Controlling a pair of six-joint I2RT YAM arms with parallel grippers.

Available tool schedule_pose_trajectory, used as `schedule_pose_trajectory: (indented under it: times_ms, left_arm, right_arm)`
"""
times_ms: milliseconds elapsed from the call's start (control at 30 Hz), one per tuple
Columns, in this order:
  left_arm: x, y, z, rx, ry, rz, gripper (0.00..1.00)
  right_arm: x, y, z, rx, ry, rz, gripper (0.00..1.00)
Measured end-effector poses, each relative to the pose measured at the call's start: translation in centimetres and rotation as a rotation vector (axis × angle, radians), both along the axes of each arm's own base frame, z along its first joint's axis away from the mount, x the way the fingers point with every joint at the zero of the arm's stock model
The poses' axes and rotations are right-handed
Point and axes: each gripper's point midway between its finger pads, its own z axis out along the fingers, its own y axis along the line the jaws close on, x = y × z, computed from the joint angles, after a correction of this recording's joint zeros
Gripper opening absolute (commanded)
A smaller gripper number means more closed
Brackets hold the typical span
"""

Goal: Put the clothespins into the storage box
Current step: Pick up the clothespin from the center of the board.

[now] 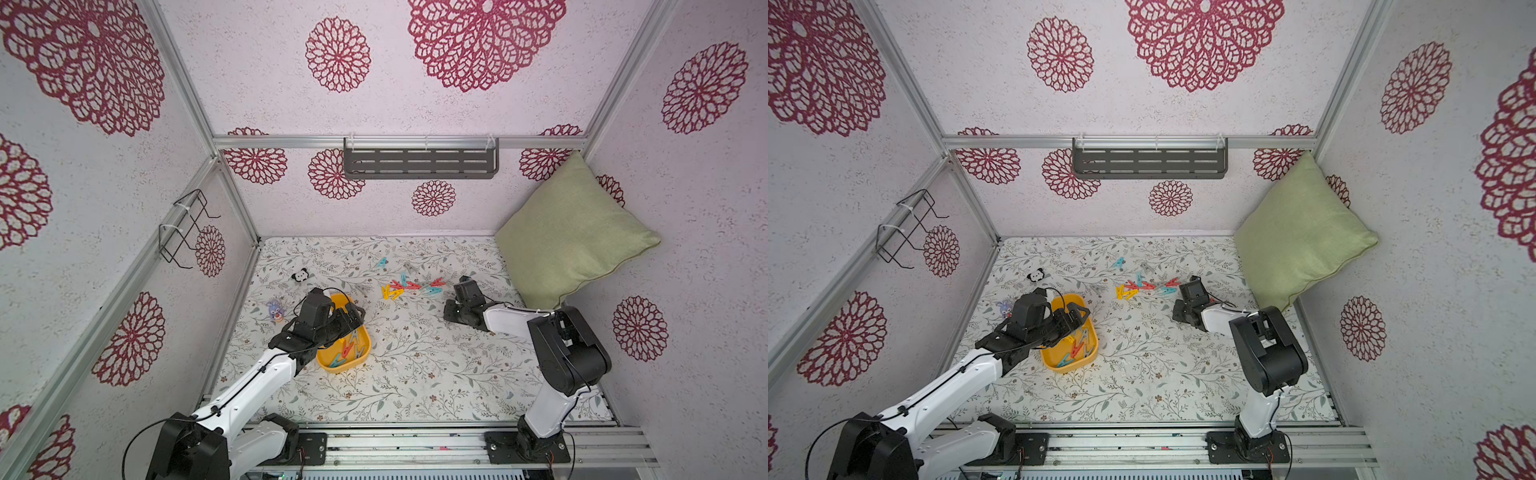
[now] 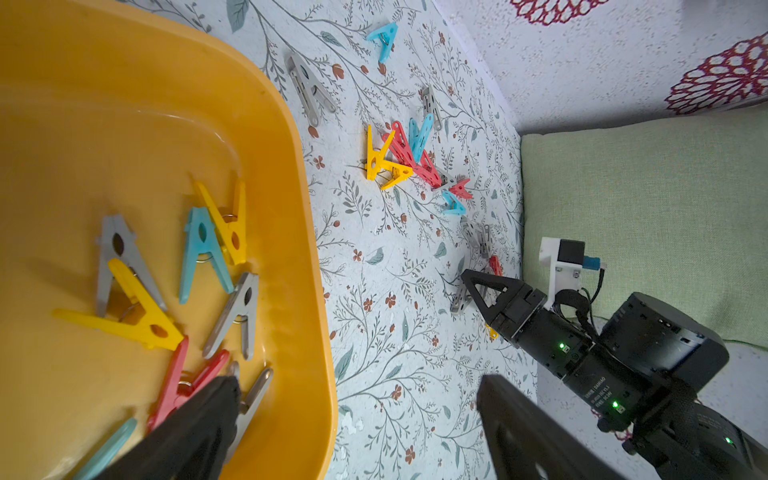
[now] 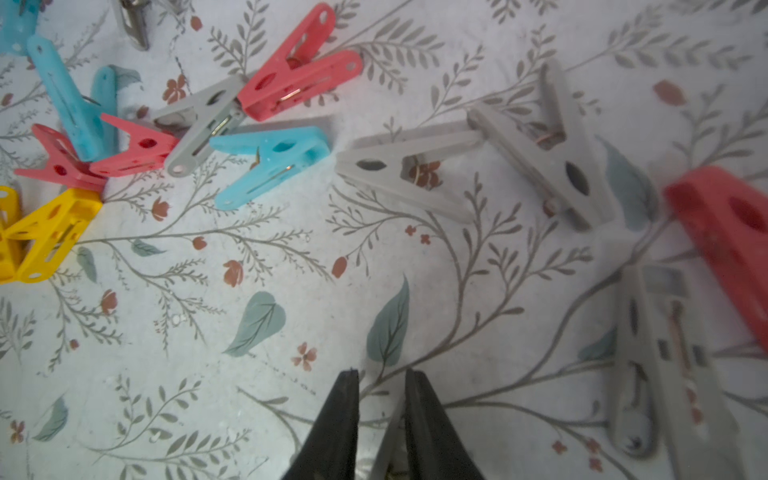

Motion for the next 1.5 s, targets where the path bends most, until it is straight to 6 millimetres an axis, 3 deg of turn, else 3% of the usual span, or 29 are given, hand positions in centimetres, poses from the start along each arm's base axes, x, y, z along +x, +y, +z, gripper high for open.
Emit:
schedule_pose_trajectory:
  times_ms: [200, 500, 767, 933, 1033, 1300, 1500]
  left_arm:
    - [0.0, 0.2, 0.7, -0.004, -0.022, 0.011, 0.97]
    - [-0.7, 0.7, 1.3, -0.008, -0.044, 0.021, 0.97]
    - [-1.0, 1.1, 1.0, -0.001, -0.036, 0.038, 0.97]
    - [-1.0, 1.1, 1.0, -0.002, -0.036, 0.04, 0.97]
    - [-0.9, 1.1, 1.0, -0.001, -0.035, 0.041, 0.97]
    - [-1.0, 1.1, 0.9, -0.003, -0.034, 0.042, 0.97]
    - [-1.0, 1.1, 0.9, -0.003, -0.033, 0.042, 0.98]
  right_arm:
    - [-0.2, 0.9, 0.0, 0.035, 0.009, 0.025, 0.09]
    - [0.1, 2.7, 1.0, 0.053, -0.01, 0.062, 0.03]
    - [0.2, 4.3, 1.7, 0.066, -0.019, 0.098, 0.03]
    - [0.4, 4.8, 0.9, 0.051, -0.004, 0.116, 0.02]
    - [0.4, 4.9, 0.2, 0.042, 0.011, 0.123, 0.04]
    - [1.1, 5.7, -0.2, 0.023, 0.012, 0.156, 0.26]
    - [0.8, 6.1, -0.2, 0.013, 0.016, 0.176, 0.23]
